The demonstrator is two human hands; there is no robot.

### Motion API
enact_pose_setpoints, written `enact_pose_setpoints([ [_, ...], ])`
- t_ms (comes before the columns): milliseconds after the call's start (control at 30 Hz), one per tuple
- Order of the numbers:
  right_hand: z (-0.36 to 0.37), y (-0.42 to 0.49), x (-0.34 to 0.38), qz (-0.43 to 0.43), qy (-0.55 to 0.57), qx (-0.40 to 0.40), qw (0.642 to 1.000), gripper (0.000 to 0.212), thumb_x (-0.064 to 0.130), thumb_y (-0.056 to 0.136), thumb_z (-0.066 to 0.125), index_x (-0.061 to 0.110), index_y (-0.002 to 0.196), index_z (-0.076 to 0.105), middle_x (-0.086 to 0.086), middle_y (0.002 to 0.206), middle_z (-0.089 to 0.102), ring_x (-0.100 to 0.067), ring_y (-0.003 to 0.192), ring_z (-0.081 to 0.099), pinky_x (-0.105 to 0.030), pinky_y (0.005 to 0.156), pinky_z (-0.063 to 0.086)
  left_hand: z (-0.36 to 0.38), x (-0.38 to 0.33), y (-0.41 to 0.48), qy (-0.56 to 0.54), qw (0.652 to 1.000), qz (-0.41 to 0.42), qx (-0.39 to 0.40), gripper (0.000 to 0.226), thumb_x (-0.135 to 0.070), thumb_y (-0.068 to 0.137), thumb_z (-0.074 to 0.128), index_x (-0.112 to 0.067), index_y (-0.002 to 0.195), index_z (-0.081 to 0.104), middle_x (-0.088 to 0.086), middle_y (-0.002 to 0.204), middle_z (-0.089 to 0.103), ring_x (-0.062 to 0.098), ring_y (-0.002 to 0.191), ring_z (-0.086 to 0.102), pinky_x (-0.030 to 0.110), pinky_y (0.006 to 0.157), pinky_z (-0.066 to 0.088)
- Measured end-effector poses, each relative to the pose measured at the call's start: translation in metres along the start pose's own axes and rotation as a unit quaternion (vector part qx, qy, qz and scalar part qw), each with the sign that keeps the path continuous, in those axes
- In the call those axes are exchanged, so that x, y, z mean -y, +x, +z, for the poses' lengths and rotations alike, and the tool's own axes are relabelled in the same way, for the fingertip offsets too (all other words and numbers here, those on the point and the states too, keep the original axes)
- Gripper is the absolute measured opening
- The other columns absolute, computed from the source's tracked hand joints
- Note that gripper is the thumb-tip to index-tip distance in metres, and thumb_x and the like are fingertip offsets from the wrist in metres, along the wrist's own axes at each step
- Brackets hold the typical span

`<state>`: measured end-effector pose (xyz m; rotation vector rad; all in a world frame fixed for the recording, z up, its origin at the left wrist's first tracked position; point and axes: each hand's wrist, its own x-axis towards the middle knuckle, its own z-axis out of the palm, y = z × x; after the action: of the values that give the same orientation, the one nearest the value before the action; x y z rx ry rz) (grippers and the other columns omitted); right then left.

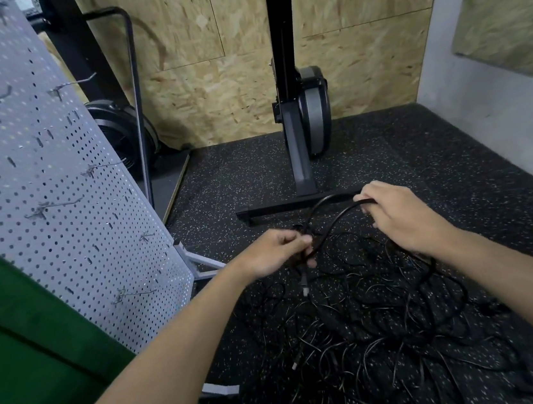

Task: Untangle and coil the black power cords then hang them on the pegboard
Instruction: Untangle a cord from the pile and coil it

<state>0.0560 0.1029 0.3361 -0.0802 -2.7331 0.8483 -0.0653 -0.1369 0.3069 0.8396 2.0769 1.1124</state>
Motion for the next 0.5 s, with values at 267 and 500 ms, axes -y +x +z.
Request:
enact_pose_setpoints([
  [267, -0.001, -0.002, -0.024, 0.039, -0.153, 0.109, 0.981, 0.016, 0.033, 0.109, 0.045, 0.03, 0.094, 0.047, 0.01, 0.097, 0.051, -0.018, 0.089, 0.057, -0.047, 0.082, 0.049, -0.002, 0.0, -0.001, 0.043, 0.985, 0.054, -0.159, 0.022, -0.023, 0.106, 0.062, -0.011, 0.089, 0.069, 0.006, 0.082, 0.077, 0.022, 0.078, 0.077, 0.033, 0.073, 0.059],
  [500, -0.002, -0.01, -0.023, 0.049, -0.04, 0.226, 0.972, 0.041, 0.058, 0.083, 0.079, 0.04, 0.113, 0.058, 0.015, 0.122, 0.058, -0.01, 0.113, 0.059, -0.036, 0.101, 0.048, 0.001, -0.018, -0.001, 0.055, 0.973, 0.132, -0.179, 0.019, -0.029, 0.109, 0.055, -0.023, 0.095, 0.066, 0.002, 0.075, 0.075, 0.04, 0.076, 0.067, 0.049, 0.073, 0.053],
])
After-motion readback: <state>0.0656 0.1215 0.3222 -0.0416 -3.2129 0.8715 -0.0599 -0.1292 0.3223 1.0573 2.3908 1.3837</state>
